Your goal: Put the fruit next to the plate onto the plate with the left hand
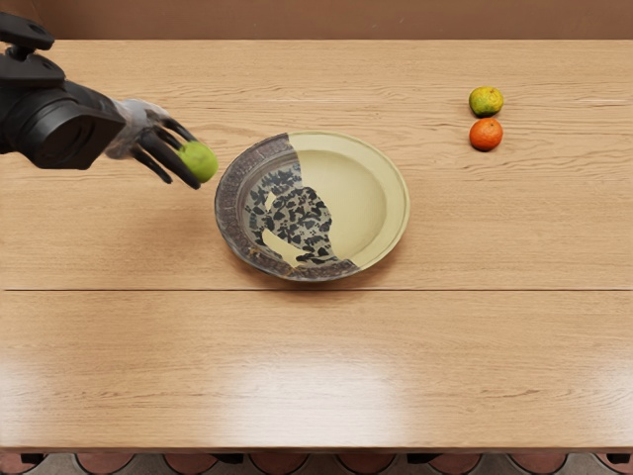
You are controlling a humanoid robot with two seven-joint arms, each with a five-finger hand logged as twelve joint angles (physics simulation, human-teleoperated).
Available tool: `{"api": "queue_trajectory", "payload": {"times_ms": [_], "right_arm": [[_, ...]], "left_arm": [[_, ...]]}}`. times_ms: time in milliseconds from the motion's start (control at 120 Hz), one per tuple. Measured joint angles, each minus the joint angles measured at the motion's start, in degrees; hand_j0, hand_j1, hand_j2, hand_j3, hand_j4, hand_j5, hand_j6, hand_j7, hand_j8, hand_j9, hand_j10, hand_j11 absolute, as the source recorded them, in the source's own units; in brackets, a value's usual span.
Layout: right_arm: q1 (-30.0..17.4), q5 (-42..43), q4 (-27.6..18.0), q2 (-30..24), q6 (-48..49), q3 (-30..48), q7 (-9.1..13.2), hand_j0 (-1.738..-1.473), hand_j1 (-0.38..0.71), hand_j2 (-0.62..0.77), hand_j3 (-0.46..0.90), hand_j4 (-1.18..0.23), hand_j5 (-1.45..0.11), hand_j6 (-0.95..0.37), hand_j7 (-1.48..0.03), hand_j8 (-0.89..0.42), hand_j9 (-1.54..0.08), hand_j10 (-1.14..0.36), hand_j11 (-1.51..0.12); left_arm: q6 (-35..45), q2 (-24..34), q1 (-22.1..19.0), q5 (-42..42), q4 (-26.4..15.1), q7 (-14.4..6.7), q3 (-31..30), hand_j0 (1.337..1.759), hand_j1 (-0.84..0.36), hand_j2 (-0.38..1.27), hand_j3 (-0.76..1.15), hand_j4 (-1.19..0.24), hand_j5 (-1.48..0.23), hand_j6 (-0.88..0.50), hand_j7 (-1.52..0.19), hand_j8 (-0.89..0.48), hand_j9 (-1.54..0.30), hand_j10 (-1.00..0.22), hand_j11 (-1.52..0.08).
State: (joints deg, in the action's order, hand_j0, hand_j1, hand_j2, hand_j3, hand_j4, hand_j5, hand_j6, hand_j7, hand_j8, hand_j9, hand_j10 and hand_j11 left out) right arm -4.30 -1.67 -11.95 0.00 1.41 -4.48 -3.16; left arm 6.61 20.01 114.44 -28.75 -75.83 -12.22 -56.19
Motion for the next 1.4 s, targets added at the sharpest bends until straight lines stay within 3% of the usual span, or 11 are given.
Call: {"api": "queue_trajectory", "payload": {"times_ms": [192,317,575,850,883,1050,1200,1292,1350,1400], "right_arm": [[0.0,0.0,0.0,0.0,0.0,0.0,0.0,-1.658,-0.32,0.0,0.0,-0.02,-0.03,-0.02,-0.03,-0.02,-0.03,-0.02,-0.03],[0.0,0.0,0.0,0.0,0.0,0.0,0.0,-1.658,-0.32,0.0,0.0,-0.02,-0.03,-0.02,-0.03,-0.02,-0.03,-0.02,-0.03],[0.0,0.0,0.0,0.0,0.0,0.0,0.0,-1.658,-0.32,0.0,0.0,-0.02,-0.03,-0.02,-0.03,-0.02,-0.03,-0.02,-0.03],[0.0,0.0,0.0,0.0,0.0,0.0,0.0,-1.658,-0.32,0.0,0.0,-0.02,-0.03,-0.02,-0.03,-0.02,-0.03,-0.02,-0.03],[0.0,0.0,0.0,0.0,0.0,0.0,0.0,-1.658,-0.32,0.0,0.0,-0.02,-0.03,-0.02,-0.03,-0.02,-0.03,-0.02,-0.03],[0.0,0.0,0.0,0.0,0.0,0.0,0.0,-1.658,-0.32,0.0,0.0,-0.02,-0.03,-0.02,-0.03,-0.02,-0.03,-0.02,-0.03],[0.0,0.0,0.0,0.0,0.0,0.0,0.0,-1.658,-0.32,0.0,0.0,-0.02,-0.03,-0.02,-0.03,-0.02,-0.03,-0.02,-0.03],[0.0,0.0,0.0,0.0,0.0,0.0,0.0,-1.658,-0.32,0.0,0.0,-0.02,-0.03,-0.02,-0.03,-0.02,-0.03,-0.02,-0.03],[0.0,0.0,0.0,0.0,0.0,0.0,0.0,-1.658,-0.32,0.0,0.0,-0.02,-0.03,-0.02,-0.03,-0.02,-0.03,-0.02,-0.03],[0.0,0.0,0.0,0.0,0.0,0.0,0.0,-1.658,-0.32,0.0,0.0,-0.02,-0.03,-0.02,-0.03,-0.02,-0.03,-0.02,-0.03]], "left_arm": [[0.0,0.0,-5.6,6.8,0.0,-0.3,14.7,1.654,-0.37,0.35,0.0,-0.45,-1.02,-0.35,-0.98,-0.56,-0.96,-0.72,-0.96],[0.2,-3.8,-7.6,10.1,0.1,-0.4,20.1,1.654,-0.4,0.42,0.0,-0.45,-1.01,-0.35,-0.98,-0.56,-0.97,-0.72,-0.97],[0.8,-5.4,-11.8,12.6,3.7,-0.2,22.1,1.654,-0.34,0.35,0.0,-0.5,-0.98,-0.4,-0.99,-0.62,-0.97,-0.71,-0.98],[1.0,-7.8,-15.2,12.9,8.9,-0.2,21.8,1.654,-0.36,0.43,0.0,-0.5,-0.98,-0.41,-0.98,-0.63,-0.97,-0.71,-0.98],[1.0,-7.8,-15.1,13.0,9.2,-0.2,21.8,1.655,-0.35,0.38,0.0,-0.51,-0.94,-0.42,-0.93,-0.63,-0.93,-0.68,-0.93],[1.2,-7.8,-14.9,13.1,9.7,-0.3,21.8,1.657,-0.01,0.18,0.0,-0.27,-0.47,-0.23,-0.47,-0.32,-0.47,-0.35,-0.47],[1.1,-7.1,-12.9,13.1,9.7,-0.3,21.7,1.657,0.17,0.09,0.0,-0.14,-0.23,-0.12,-0.23,-0.16,-0.23,-0.17,-0.23],[0.4,0.1,-9.5,12.9,9.1,-0.4,20.0,1.658,0.23,0.06,0.0,-0.09,-0.15,-0.08,-0.15,-0.1,-0.15,-0.11,-0.15],[-3.2,10.1,-9.7,12.8,8.5,-0.4,17.2,1.658,0.26,0.04,0.0,-0.06,-0.11,-0.06,-0.11,-0.08,-0.11,-0.08,-0.11],[-11.6,19.1,-10.5,12.8,8.2,-1.4,14.9,1.658,0.28,0.03,0.0,-0.05,-0.09,-0.04,-0.09,-0.06,-0.09,-0.06,-0.09]]}}
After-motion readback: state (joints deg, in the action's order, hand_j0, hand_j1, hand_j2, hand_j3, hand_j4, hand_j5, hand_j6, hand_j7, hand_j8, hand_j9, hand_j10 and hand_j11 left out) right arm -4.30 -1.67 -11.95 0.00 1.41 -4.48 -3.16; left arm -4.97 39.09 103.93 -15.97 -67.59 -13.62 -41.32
